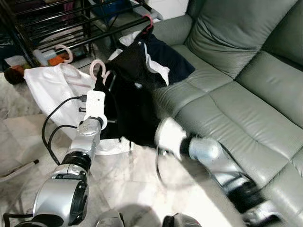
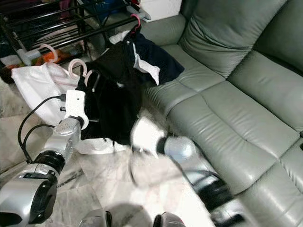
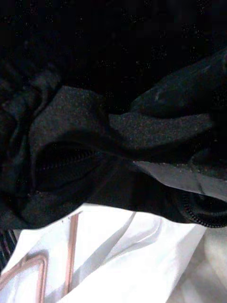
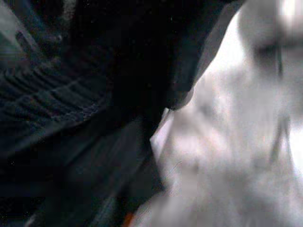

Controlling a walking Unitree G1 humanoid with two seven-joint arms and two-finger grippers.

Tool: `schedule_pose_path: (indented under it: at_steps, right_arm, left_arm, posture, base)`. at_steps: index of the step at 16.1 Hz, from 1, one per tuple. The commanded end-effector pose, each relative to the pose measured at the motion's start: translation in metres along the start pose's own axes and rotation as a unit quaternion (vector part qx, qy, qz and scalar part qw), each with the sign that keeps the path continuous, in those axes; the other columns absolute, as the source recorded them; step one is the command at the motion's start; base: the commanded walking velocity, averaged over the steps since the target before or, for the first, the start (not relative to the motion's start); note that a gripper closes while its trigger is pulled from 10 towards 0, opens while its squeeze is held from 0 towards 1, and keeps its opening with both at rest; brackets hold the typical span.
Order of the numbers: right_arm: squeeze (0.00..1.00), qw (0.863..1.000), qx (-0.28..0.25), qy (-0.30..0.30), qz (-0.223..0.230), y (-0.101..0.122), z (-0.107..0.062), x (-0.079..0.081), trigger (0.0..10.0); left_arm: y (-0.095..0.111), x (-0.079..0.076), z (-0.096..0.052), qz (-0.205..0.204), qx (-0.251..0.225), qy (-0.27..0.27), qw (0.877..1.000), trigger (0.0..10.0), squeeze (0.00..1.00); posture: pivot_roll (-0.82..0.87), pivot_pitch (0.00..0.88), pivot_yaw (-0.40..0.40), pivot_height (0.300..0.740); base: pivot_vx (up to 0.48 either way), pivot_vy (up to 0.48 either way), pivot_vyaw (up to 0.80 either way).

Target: Hang hanger

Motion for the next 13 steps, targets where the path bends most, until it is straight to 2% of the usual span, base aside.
schedule_pose_path:
  at_steps: [1, 2, 3, 4, 5, 6, 7, 8, 9, 10, 12, 13]
  right_arm:
    - [1.0, 0.999, 0.035, -0.017, -0.007, -0.016, 0.003, 0.003, 10.0]
    - [1.0, 0.99, 0.076, -0.113, -0.042, -0.029, -0.002, -0.019, 10.0]
    - [1.0, 0.986, 0.08, -0.138, -0.041, -0.031, -0.004, -0.025, 10.0]
    - [1.0, 0.983, 0.046, -0.169, 0.055, -0.03, -0.008, -0.029, 10.0]
    - [1.0, 0.982, 0.028, -0.166, 0.085, -0.028, -0.009, -0.027, 10.0]
    - [1.0, 0.986, -0.018, -0.138, 0.094, -0.019, -0.009, -0.021, 10.0]
    - [1.0, 0.98, -0.067, -0.167, 0.09, -0.008, -0.013, -0.027, 10.0]
    - [1.0, 0.961, -0.113, -0.213, 0.138, 0.0, -0.016, -0.039, 10.0]
    - [1.0, 0.94, -0.146, -0.232, 0.205, 0.002, -0.018, -0.046, 10.0]
    - [1.0, 0.938, -0.151, -0.217, 0.225, 0.002, -0.018, -0.047, 10.0]
    - [1.0, 0.957, -0.138, -0.169, 0.193, 0.003, -0.018, -0.041, 10.0]
    - [1.0, 0.969, -0.13, -0.14, 0.156, 0.006, -0.023, -0.041, 10.0]
  left_arm:
    - [0.017, 0.005, 0.004, -0.015, -0.027, 0.011, 0.999, 0.0, 0.0]
    - [0.017, 0.006, 0.004, -0.016, -0.029, 0.015, 0.999, 0.0, 0.0]
    - [0.017, 0.008, 0.003, -0.017, -0.029, 0.019, 0.999, 0.0, 0.0]
    - [0.017, 0.011, 0.003, -0.019, -0.032, 0.022, 0.999, 0.0, 0.0]
    - [0.016, 0.012, 0.002, -0.017, -0.034, 0.025, 0.999, 0.0, 0.0]
    - [0.018, 0.015, 0.002, -0.02, -0.039, 0.031, 0.999, 0.0, 0.0]
    - [0.021, 0.019, 0.003, -0.022, -0.049, 0.04, 0.998, 0.0, 0.0]
    - [0.024, 0.02, 0.003, -0.027, -0.056, 0.044, 0.997, 0.0, 0.0]
    - [0.025, 0.019, 0.003, -0.028, -0.058, 0.04, 0.997, 0.0, 0.0]
    - [0.026, 0.016, 0.003, -0.027, -0.06, 0.03, 0.997, 0.0, 0.0]
    - [0.028, 0.011, 0.003, -0.013, -0.076, 0.002, 0.997, 0.0, 0.0]
    - [0.029, 0.009, 0.001, 0.013, -0.087, -0.026, 0.996, 0.0, 0.0]
  posture:
    - [-0.03, 0.047, -0.008, 0.74]
    - [-0.03, 0.047, -0.01, 0.74]
    - [-0.03, 0.047, -0.01, 0.74]
    - [-0.03, 0.046, -0.009, 0.74]
    - [-0.03, 0.046, -0.009, 0.74]
    - [-0.03, 0.045, -0.009, 0.74]
    - [-0.04, 0.046, -0.008, 0.74]
    - [-0.04, 0.046, -0.008, 0.74]
    - [-0.04, 0.044, -0.008, 0.74]
    - [-0.04, 0.044, -0.008, 0.74]
    - [-0.03, 0.043, -0.006, 0.74]
    - [-0.03, 0.042, -0.006, 0.74]
  base:
    - [0.0, 0.0, 0.0]
    - [0.0, 0.0, 0.0]
    - [0.0, 0.0, 0.0]
    - [0.0, 0.0, 0.0]
    - [0.0, 0.0, 0.0]
    - [0.0, 0.0, 0.0]
    - [0.0, 0.0, 0.0]
    - [0.0, 0.0, 0.0]
    - [0.0, 0.0, 0.0]
    - [0.0, 0.0, 0.0]
    - [0.0, 0.0, 0.0]
    - [0.0, 0.0, 0.0]
Point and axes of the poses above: a point about 5 cm out from each wrist's last joint towards the gripper, its own z axis pointing out of the wrist towards the gripper, its own y axis along the axis of the wrist's last joint, x = y × z, the point moved 1 cm from there along z, pointing out of the wrist towards the gripper, and after that the axes turned 7 degrees about z, right-handed, at the moved point
